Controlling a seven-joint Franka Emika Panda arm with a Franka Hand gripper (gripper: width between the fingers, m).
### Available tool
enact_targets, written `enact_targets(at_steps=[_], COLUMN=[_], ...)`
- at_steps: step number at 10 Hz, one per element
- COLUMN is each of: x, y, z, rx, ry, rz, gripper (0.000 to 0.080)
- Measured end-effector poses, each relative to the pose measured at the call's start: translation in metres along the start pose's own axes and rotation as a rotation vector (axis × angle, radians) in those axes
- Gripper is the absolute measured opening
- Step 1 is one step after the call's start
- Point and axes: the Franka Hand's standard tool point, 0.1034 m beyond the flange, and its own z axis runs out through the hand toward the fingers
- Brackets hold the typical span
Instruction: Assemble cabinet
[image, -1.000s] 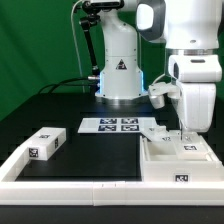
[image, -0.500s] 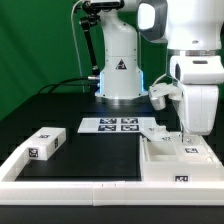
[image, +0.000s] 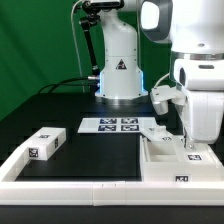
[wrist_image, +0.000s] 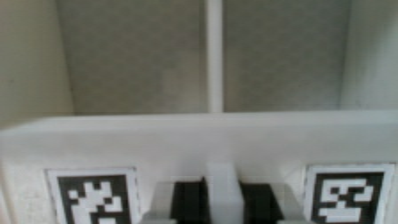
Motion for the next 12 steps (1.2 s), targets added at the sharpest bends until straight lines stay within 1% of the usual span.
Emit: enact_targets(at_steps=[1, 3, 4, 5, 6, 7, 8, 9, 10, 11, 12], x=[0.0, 0.001, 0.003, 0.004, 0.004, 0.004, 0.005, 0.004, 0.0, -0.005, -0.011], y=[0.0, -0.002, -0.002, -0.001, -0.001, -0.003, -0.013, -0.022, -0.032, -0.044, -0.058], z=[0.0, 0.0, 0.0, 0.0, -0.003, -0.011, -0.023, -0.032, -0.042, -0.048, -0.044], rx=[0.0, -0.009, -0.006, -0.015, -0.017, -0.025, -0.037, -0.039, -0.044, -0.056, -0.059], ry=[0.0, 0.004, 0.002, 0.006, 0.006, 0.003, 0.0, -0.007, -0.015, -0.015, -0.009], rz=[-0.004, 0.004, 0.016, 0.008, 0.01, 0.016, 0.019, 0.016, 0.012, 0.003, -0.005], gripper=[0.0071, 0.0071, 0.025, 0.043, 0.043, 0.0564, 0.0733, 0.0733, 0.0785, 0.0785, 0.0797])
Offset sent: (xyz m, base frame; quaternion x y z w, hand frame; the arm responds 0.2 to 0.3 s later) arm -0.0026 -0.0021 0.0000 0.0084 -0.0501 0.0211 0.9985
